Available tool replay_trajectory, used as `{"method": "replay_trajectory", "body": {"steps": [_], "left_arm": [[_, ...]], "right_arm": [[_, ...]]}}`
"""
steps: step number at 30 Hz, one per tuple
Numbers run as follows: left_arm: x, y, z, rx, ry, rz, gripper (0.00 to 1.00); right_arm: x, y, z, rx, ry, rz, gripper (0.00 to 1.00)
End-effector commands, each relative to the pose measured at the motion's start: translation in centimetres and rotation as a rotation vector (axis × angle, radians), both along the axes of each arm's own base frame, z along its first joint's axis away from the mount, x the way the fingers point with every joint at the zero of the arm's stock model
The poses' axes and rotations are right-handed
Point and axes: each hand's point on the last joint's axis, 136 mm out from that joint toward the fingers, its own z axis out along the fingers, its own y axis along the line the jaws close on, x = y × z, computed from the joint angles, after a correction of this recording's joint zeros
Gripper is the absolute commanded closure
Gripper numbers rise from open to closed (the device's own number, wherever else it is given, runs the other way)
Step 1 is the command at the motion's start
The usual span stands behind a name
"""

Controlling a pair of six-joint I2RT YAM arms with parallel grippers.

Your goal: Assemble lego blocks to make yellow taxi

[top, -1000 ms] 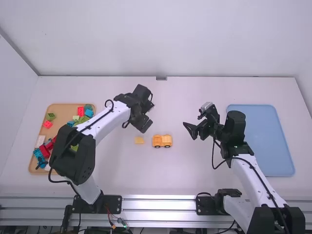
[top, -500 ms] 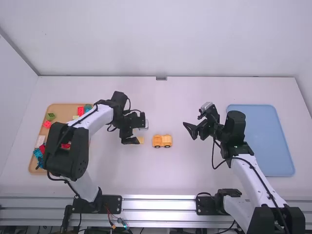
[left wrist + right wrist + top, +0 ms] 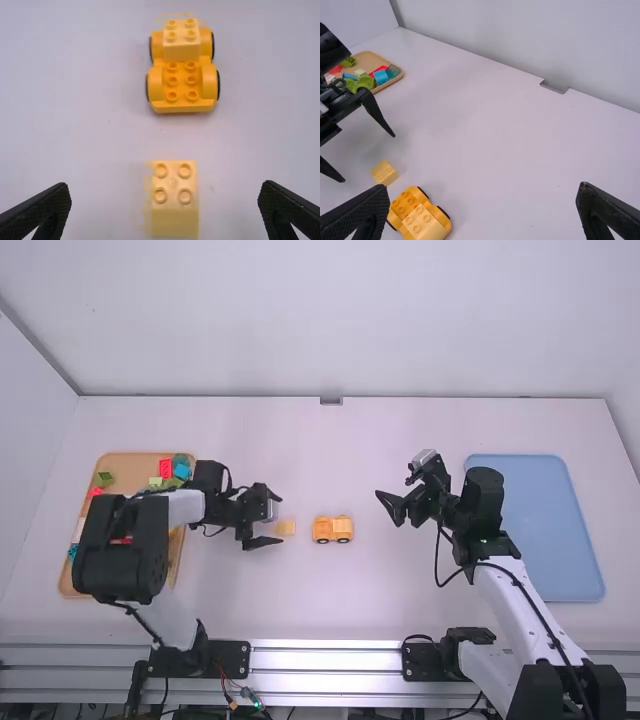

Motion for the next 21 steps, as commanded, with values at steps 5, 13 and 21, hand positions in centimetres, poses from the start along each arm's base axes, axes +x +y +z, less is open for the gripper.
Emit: {"method": "replay_trajectory", "body": {"steps": [5,13,21], "left_arm": [[-1.0,-1.7,-1.8,-0.116,0.11,-0.025,0.01],[-0.5,-1.6,-3.7,-0.116,0.149,-0.022,0.01],[-0.4,-1.4,-4.0,-0.109,0.143,-0.015,0.38]], "right_arm": [[-0.3,0.1,-0.1,0.005,0.004,0.009,0.02],[-0.3,0.1,-0.2,0.004,0.005,0.009,0.02],[-0.3,0.1,-0.2,0.004,0.005,0.008,0.02]]}}
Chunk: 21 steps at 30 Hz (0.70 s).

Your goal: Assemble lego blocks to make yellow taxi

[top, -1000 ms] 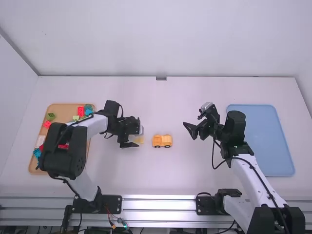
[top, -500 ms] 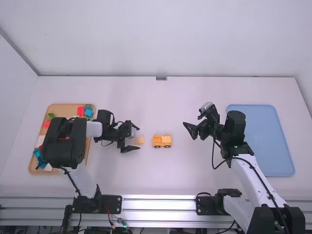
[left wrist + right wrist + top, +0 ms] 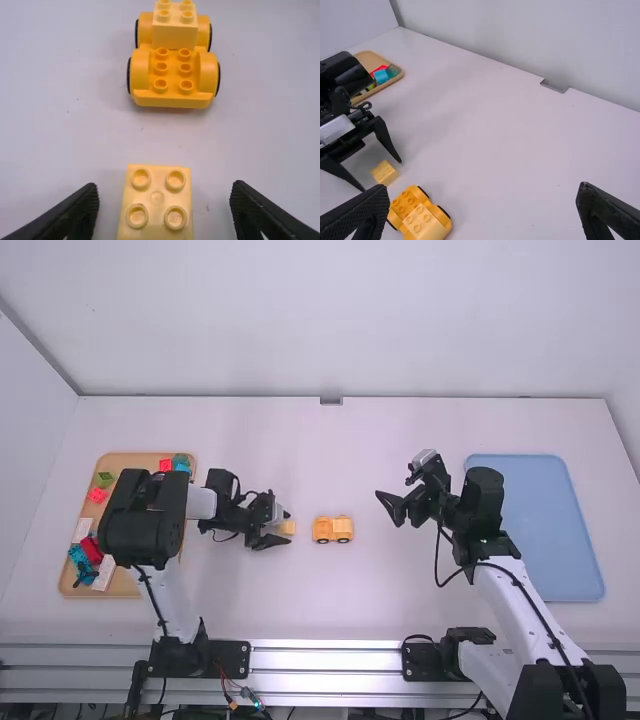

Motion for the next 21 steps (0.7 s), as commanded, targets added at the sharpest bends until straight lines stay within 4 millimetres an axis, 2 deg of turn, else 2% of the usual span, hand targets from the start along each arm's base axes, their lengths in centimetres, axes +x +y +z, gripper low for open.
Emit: {"method": "replay_trajectory", "body": {"steps": [1,2,7,11,21], "left_arm": [[-0.14,0.0,0.0,-0.024,0.013,0.002,0.43],[-0.15,0.04,-0.14,-0.015,0.014,0.002,0.47],[-0.32,0.24,-0.84,0.03,0.03,0.005,0.51],[-0.26,0.24,-0.83,0.03,0.025,0.004,0.64],[0.43,0.21,-0.42,0.025,0.014,0.015,0.76]], "right_arm": [[-0.25,0.12,-0.1,0.006,0.003,0.008,0.02],[-0.21,0.08,-0.12,0.004,0.003,0.005,0.01],[-0.22,0.09,-0.12,0.004,0.003,0.006,0.02],[-0.21,0.08,-0.11,0.004,0.002,0.006,0.02],[-0.23,0.08,-0.16,0.003,0.004,0.006,0.02]]}}
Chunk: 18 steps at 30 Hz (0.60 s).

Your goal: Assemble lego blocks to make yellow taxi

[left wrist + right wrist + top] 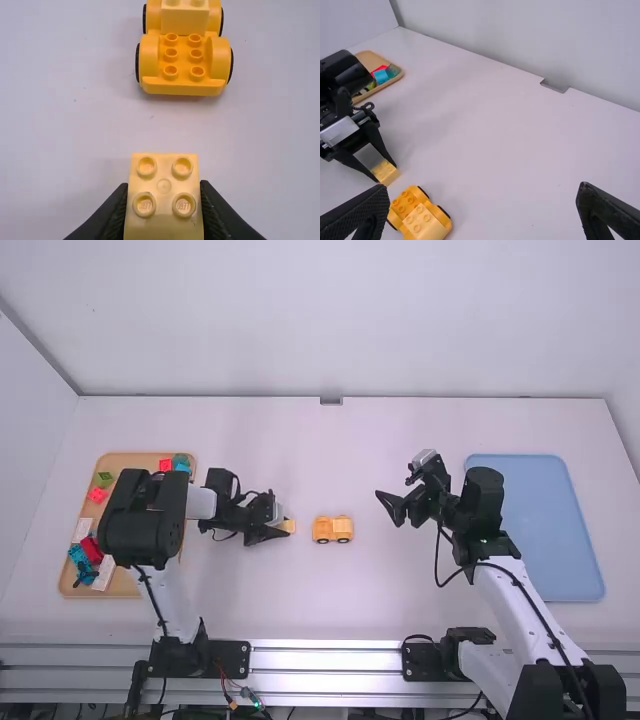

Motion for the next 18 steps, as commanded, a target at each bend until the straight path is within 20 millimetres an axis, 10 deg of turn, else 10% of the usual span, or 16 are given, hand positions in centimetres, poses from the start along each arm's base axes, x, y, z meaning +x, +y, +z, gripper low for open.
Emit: {"method": "replay_trajectory", "body": {"steps": [1,18], "left_arm": [[0.3,-0.2,0.3,-0.02,0.04,0.022,0.8],[-0.1,-4.4,5.0,-0.008,-0.026,-0.02,0.86]], "right_arm": [[-0.3,0.1,-0.3,-0.01,-0.004,0.014,0.02],[-3.8,7.2,-11.7,-0.219,-0.113,0.569,0.02]]}}
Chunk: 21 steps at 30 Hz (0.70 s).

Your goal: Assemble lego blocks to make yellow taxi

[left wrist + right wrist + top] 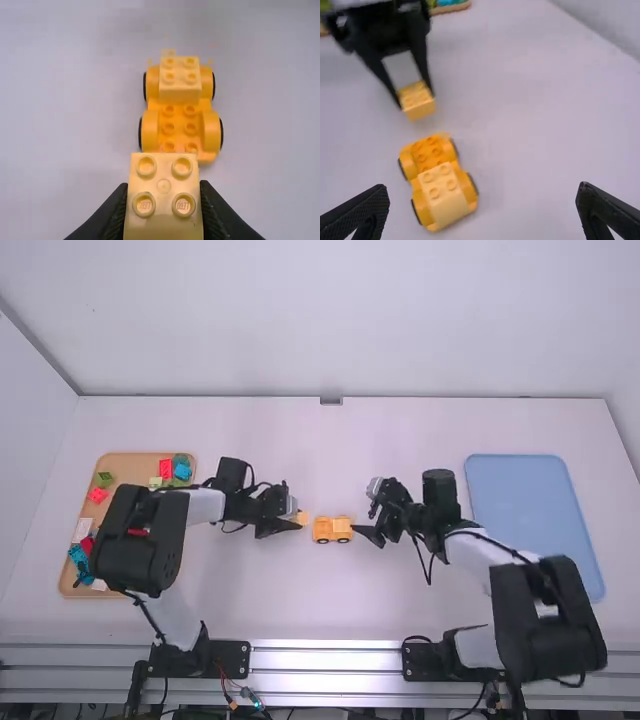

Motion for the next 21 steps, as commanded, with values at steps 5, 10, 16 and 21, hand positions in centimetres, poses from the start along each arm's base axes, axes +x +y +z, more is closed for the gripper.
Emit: {"method": "replay_trajectory", "body": {"steps": [5,10,16,21], "left_arm": [[-0.9,-2.2,0.2,0.0,0.037,-0.016,0.86],[-1.7,-3.8,0.2,0.008,0.022,-0.065,0.87],[-1.5,-4.3,0.1,-0.002,0.041,-0.049,0.88],[-1.5,-4.3,-0.2,-0.006,0.046,-0.041,0.89]], "right_arm": [[-2.0,2.1,-4.4,-0.027,-0.114,0.227,0.02],[-1.6,3.3,-6.1,-0.014,-0.161,0.255,0.02],[-1.3,4.3,-6.9,0.025,-0.161,0.296,0.02],[-0.6,5.1,-7.4,0.064,-0.096,0.334,0.02]]}}
